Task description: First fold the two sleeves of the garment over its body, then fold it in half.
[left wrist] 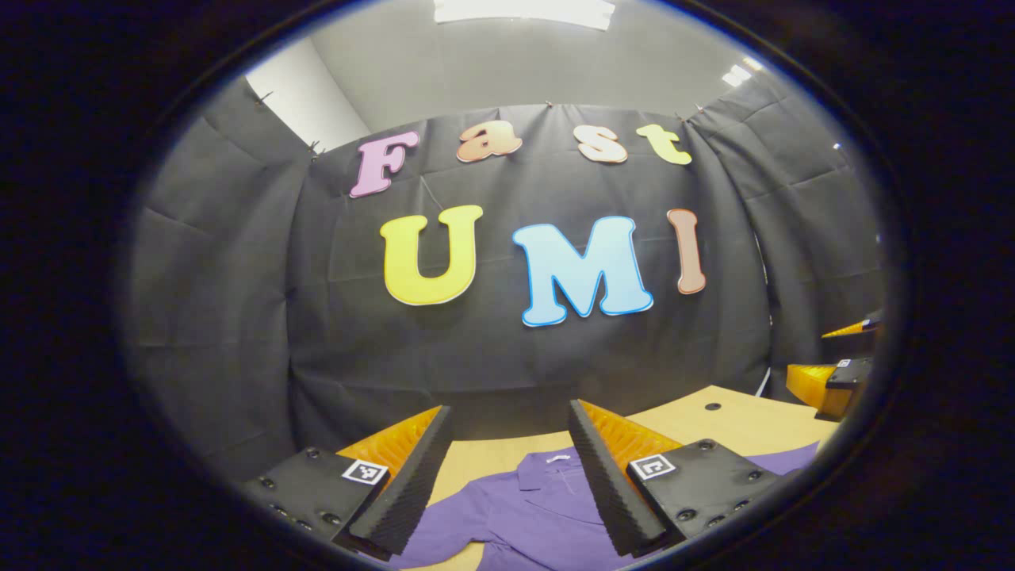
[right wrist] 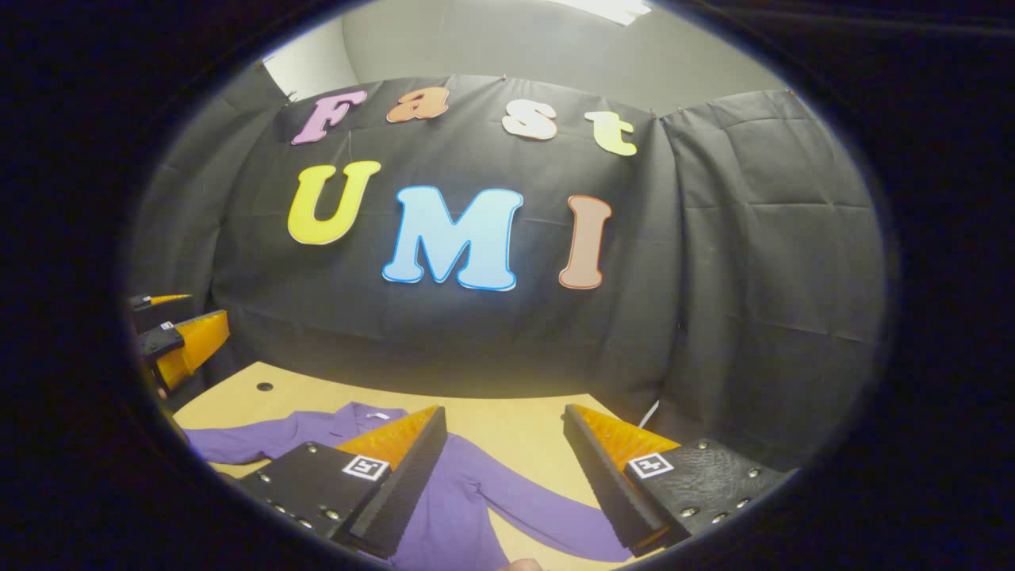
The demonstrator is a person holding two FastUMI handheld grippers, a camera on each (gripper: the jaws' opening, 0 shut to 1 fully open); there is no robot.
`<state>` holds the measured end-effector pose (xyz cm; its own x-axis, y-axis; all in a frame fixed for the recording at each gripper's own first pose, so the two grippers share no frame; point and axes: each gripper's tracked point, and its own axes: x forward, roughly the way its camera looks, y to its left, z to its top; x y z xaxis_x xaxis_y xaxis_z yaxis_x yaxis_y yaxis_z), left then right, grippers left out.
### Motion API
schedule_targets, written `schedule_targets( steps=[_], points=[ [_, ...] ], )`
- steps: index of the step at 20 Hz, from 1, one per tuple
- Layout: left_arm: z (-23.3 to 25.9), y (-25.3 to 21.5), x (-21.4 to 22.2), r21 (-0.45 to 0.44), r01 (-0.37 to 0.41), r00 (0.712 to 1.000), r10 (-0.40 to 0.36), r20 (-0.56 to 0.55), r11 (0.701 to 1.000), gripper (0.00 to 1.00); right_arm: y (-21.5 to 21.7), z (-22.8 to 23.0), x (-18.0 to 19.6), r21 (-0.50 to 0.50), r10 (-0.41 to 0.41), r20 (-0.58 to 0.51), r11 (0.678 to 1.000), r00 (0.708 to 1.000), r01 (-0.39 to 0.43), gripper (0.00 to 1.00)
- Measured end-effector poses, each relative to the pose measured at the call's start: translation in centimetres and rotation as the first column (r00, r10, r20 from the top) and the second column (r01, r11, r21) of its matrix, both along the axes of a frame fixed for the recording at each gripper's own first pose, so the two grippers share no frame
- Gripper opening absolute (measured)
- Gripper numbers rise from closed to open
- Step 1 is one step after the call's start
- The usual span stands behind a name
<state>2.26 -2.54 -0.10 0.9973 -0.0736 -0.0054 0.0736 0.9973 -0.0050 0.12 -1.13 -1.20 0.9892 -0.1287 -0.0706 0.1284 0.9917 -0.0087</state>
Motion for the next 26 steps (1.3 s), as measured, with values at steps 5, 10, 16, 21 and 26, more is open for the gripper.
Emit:
schedule_targets(
  steps=[5, 10, 16, 21, 26],
  points=[
    [-0.4, 1.1, -0.3, -0.013, -0.045, 0.999, 0.045, -0.005, 0.999, 0.96, 0.2, -0.3, -0.2, 0.017, 0.023, -0.020, 1.000, 1.000, -0.022, 0.94],
    [-0.3, 1.7, -0.5, -0.031, -0.053, 0.999, 0.053, 0.006, 0.998, 0.96, -0.4, -1.4, 0.0, 0.028, 0.007, -0.054, 1.000, 0.999, -0.006, 0.94],
    [-1.5, 1.6, 0.6, -0.045, -0.057, 0.998, 0.055, -0.030, 0.997, 0.96, -3.9, -4.0, -0.4, 0.005, -0.062, -0.125, 0.998, 0.990, 0.063, 0.94],
    [-1.4, 1.9, 1.2, -0.050, -0.065, 0.997, 0.064, -0.031, 0.997, 0.96, -8.0, -9.0, -0.8, 0.013, -0.167, -0.244, 0.984, 0.955, 0.175, 0.94],
    [-2.8, 2.0, 2.2, -0.058, -0.076, 0.996, 0.072, -0.061, 0.995, 0.96, -12.4, -16.2, -2.0, 0.095, -0.264, -0.426, 0.938, 0.865, 0.334, 0.94]
  ],
)
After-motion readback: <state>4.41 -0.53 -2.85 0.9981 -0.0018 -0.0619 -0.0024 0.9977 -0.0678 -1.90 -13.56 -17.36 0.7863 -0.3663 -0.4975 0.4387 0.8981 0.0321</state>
